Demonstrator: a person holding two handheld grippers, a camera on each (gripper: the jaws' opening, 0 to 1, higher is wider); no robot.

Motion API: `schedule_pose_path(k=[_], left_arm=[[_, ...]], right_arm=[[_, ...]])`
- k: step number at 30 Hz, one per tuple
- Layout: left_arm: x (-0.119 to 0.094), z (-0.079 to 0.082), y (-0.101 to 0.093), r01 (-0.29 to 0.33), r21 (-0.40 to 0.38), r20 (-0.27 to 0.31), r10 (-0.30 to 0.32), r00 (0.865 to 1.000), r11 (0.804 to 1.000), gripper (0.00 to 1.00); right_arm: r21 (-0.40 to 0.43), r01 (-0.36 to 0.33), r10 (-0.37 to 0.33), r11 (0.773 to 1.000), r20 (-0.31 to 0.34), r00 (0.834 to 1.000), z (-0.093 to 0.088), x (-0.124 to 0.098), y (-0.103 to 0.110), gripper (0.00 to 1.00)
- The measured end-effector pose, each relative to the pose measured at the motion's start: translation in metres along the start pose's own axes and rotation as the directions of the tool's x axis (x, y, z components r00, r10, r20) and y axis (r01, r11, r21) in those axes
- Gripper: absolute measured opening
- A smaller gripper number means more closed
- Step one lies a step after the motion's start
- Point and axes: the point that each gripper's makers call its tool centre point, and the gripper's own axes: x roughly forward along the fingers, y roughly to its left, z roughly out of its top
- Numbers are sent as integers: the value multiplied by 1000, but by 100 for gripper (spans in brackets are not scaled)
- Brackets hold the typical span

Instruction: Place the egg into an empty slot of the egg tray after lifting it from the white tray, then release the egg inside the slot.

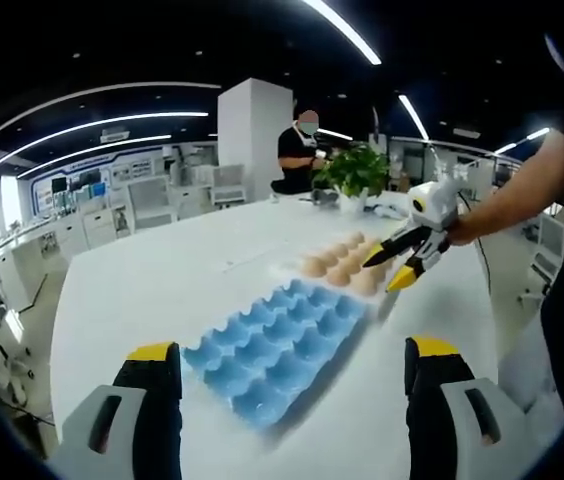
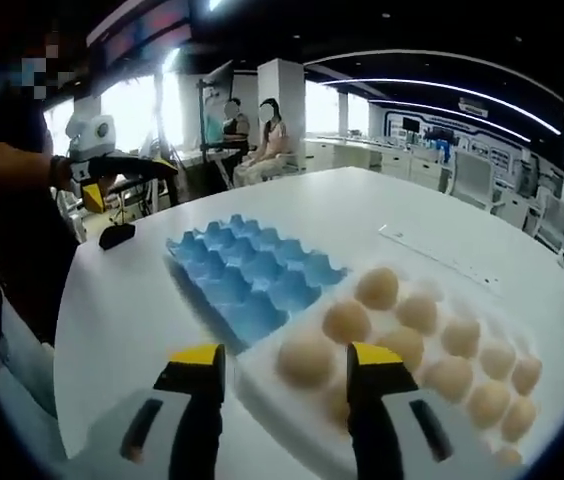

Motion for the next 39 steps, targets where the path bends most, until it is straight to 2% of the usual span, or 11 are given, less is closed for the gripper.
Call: schedule_pose_path(k=[4,22,29,39], left_arm=[[-1,0,1,-2,0,0,2,1000,1000,95],[-5,-1,4,-2,3,-1,2,1000,1000,95],[-7,-2,5,-5,0,-2,5,1000,1000,95],[-9,-4,9,-13,-2,-5,13,1000,1000,95]], right_arm=[[10,-6,6,1000,-2,1000,-1,3,1,42],[12,-14,14,1000,-26,1000,-5,12,-5,35],[-45,-20,17,999,-66,998,-8,18,-8,34],[-35,-52,49,998,-84,995,-10,23,-6,29]])
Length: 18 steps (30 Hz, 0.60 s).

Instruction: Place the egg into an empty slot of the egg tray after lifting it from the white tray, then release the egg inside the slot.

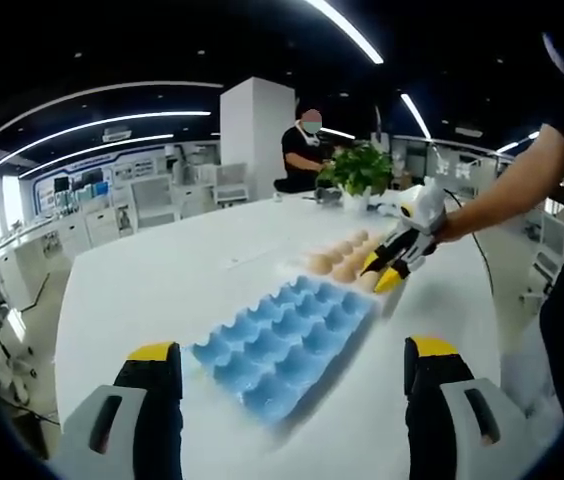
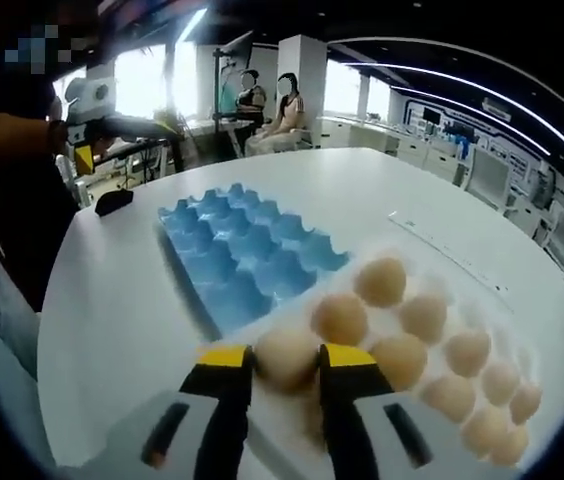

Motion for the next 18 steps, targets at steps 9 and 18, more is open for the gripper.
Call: schedule_pose_path(k=[9,18], left_arm=[[0,-2,1,1,2,-5,-1,1000,1000,94],[1,0,-2,9,13,-7,-9,1000,1000,94]], right_arm=[[7,6,-6,1000,3,1000,0,0,1,27],[14,15,-15,1000,19,1000,1,-5,1,27]])
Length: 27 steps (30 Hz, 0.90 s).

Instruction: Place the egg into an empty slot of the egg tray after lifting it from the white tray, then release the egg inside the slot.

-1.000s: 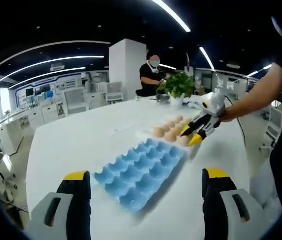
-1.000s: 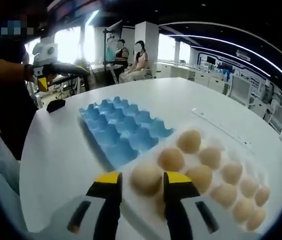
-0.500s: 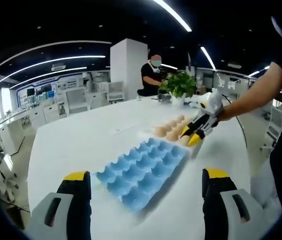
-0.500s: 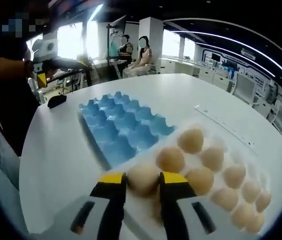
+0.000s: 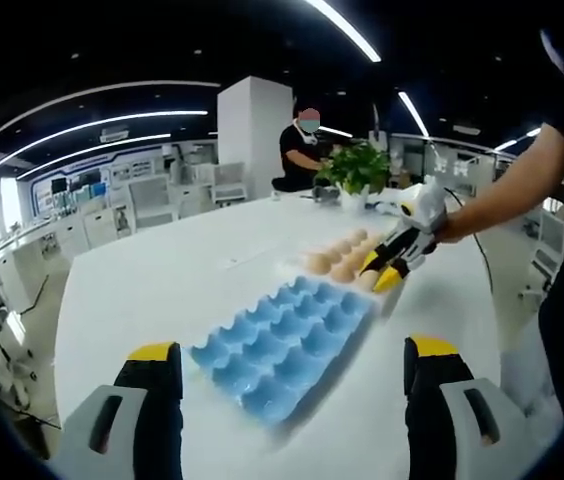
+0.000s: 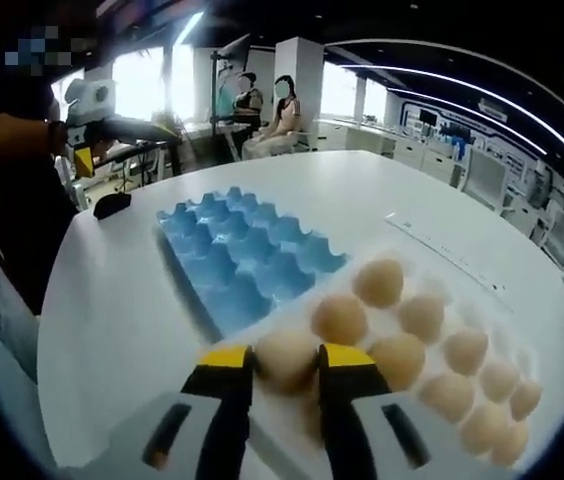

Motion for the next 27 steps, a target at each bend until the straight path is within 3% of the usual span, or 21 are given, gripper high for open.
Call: schedule_pose_path(k=[12,19,27], left_arm=[[-2,1,-1,-1,0,2,1,1000,1000,94],[-1,3,-4,5,0,6,-5,1000,1000,94],[-2,5,-5,8,3,8,-8,1000,1000,94]], right_arm=[[24,20,-21,1000,51,998,12,-12,-4,27],[12,15,-16,1000,89,996,33,-15,2,27],[-19,-22,24,1000,124,992,58,1,22,27]])
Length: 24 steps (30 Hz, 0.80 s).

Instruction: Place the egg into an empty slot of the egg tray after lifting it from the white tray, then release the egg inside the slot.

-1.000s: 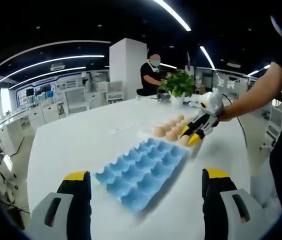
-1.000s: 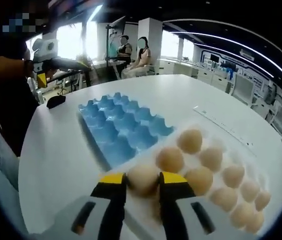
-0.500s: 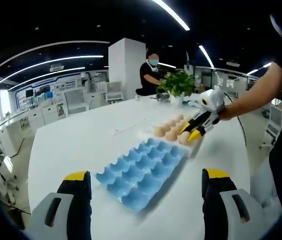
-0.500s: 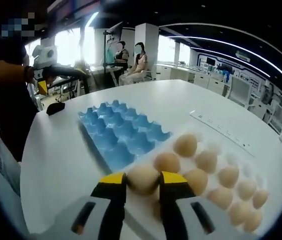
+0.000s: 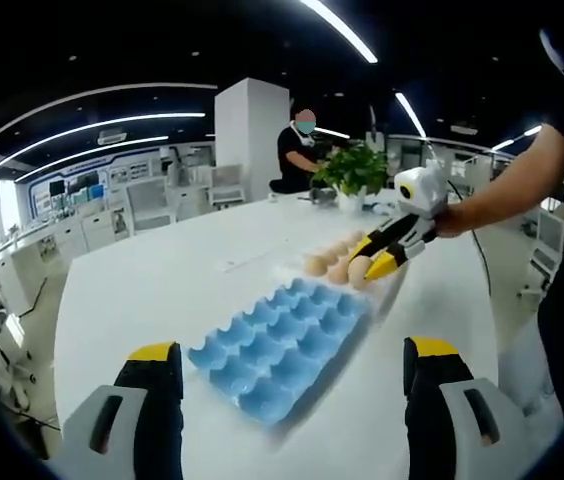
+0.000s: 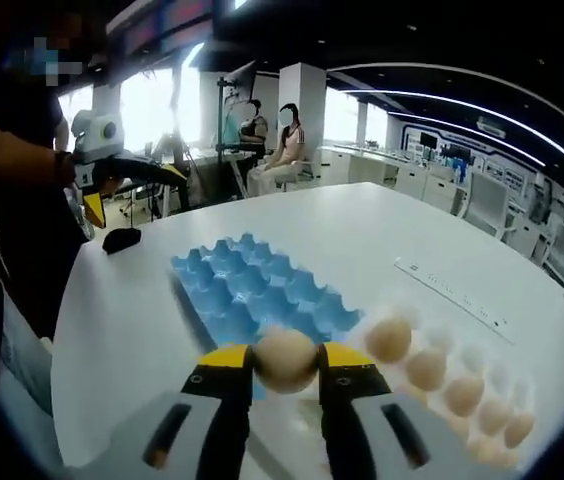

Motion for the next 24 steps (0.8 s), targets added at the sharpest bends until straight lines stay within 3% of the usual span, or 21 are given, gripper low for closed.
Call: schedule_pose_path(k=[24], left_arm=[[-14,-3,4,-16,-3,5,16,1000,1000,94]], right_arm=[[-52,-148,150,988,28,988,42,65,65,27]])
